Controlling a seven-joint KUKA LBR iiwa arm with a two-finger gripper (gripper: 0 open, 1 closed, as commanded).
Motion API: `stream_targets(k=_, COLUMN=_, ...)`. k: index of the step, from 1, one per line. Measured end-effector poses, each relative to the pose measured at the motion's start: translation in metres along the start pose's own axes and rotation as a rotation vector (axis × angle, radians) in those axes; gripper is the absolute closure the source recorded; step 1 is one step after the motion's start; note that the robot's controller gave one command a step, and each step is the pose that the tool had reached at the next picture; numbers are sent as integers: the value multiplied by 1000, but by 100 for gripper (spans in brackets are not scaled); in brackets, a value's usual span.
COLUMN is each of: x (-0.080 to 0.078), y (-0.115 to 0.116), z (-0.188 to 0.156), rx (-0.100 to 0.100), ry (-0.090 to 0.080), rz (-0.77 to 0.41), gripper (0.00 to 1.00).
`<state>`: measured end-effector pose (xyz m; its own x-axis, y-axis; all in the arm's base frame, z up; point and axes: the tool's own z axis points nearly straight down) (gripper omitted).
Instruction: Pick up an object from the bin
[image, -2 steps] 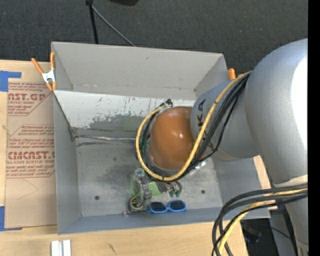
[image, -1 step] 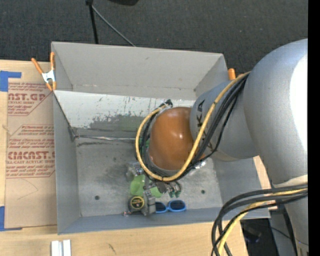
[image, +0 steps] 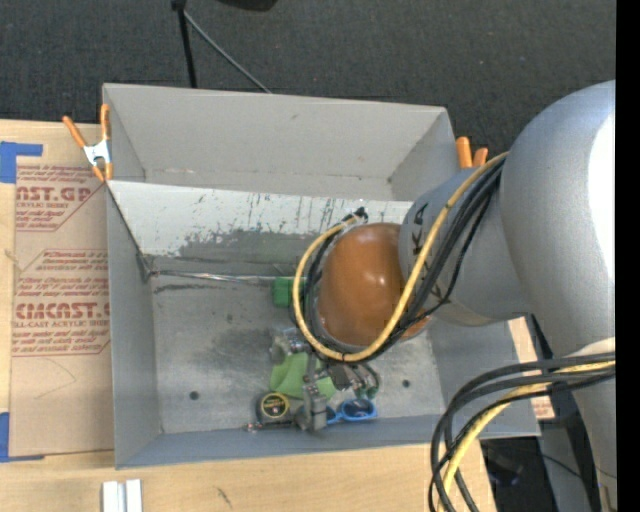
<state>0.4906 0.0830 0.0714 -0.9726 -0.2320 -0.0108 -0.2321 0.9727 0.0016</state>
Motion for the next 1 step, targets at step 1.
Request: stream_targets(k=1, x=-27, y=3, z=1, rx=1, ry=10, rz=-127, gripper=0)
